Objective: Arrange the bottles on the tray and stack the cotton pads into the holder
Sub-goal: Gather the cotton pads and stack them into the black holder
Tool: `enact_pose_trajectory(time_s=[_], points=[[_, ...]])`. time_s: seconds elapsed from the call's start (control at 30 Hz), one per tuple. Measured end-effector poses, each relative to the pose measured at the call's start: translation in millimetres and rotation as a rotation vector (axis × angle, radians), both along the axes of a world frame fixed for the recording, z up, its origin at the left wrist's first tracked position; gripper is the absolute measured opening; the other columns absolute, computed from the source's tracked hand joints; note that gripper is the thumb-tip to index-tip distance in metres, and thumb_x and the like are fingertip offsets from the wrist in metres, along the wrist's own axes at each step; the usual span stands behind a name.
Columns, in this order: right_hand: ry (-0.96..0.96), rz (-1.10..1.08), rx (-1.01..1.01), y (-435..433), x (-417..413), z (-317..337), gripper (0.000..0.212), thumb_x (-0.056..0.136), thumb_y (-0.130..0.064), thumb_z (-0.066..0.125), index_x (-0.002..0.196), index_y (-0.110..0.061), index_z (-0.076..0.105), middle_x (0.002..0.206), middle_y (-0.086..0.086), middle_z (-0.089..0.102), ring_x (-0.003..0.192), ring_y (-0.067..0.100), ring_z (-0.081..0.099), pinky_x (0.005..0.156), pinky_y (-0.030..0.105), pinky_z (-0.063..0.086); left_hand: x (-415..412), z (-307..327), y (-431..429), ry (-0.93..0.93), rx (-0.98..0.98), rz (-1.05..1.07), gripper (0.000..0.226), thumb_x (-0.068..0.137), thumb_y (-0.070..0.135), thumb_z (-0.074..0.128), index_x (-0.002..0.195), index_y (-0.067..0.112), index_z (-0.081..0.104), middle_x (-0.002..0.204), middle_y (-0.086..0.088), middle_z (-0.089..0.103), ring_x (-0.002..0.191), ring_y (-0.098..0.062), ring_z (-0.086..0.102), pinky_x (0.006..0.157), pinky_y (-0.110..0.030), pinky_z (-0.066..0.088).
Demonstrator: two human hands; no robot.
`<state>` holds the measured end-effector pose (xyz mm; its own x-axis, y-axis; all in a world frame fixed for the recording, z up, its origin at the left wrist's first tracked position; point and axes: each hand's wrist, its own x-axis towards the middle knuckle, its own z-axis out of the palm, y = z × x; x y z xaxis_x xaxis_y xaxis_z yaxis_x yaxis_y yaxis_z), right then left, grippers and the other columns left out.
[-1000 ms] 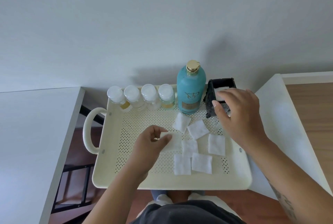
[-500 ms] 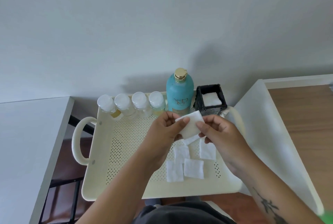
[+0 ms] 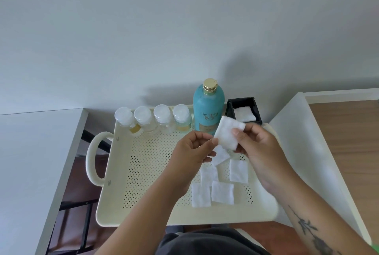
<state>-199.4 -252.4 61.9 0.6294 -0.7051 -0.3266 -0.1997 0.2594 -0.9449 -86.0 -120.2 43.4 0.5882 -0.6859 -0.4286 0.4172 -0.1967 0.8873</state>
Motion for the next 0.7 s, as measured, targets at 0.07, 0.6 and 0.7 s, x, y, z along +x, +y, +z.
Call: enact_pose_trajectory(time_s=[0.07, 0.6, 0.7], points=[[0.081, 0.005, -0.206, -18, 4, 6, 0.008, 0.09, -0.023, 0.066, 0.085, -0.018, 0.067, 0.066, -0.003, 0.067, 0.061, 0.011, 0.061, 0.067, 0.027, 0.053, 2, -9, 7, -0.077, 0.084, 0.009, 0.018, 0.083, 0.025, 0.076, 0.097, 0.018, 0.068, 0.091, -0.004, 0.073, 0.076, -0.013, 0.068, 0.073, -0.027, 0.056], [0.407, 0.099, -0.904, -82, 35, -12, 0.017, 0.091, -0.02, 0.061, 0.107, -0.015, 0.062, 0.099, 0.001, 0.063, 0.093, 0.024, 0.057, 0.069, 0.033, 0.045, -23, -86, 62, -0.645, 0.597, -0.296, 0.024, 0.085, 0.031, 0.07, 0.107, 0.03, 0.06, 0.105, 0.017, 0.056, 0.079, -0.001, 0.055, 0.065, -0.011, 0.039], [0.387, 0.036, -1.101, -74, 29, -11, 0.026, 0.095, -0.016, 0.055, 0.121, -0.014, 0.059, 0.113, 0.007, 0.061, 0.105, 0.03, 0.052, 0.075, 0.041, 0.049, -27, -93, 64, -0.724, 0.614, -0.351, 0.033, 0.085, 0.03, 0.071, 0.115, 0.026, 0.059, 0.109, 0.013, 0.054, 0.097, -0.009, 0.05, 0.078, -0.019, 0.039]])
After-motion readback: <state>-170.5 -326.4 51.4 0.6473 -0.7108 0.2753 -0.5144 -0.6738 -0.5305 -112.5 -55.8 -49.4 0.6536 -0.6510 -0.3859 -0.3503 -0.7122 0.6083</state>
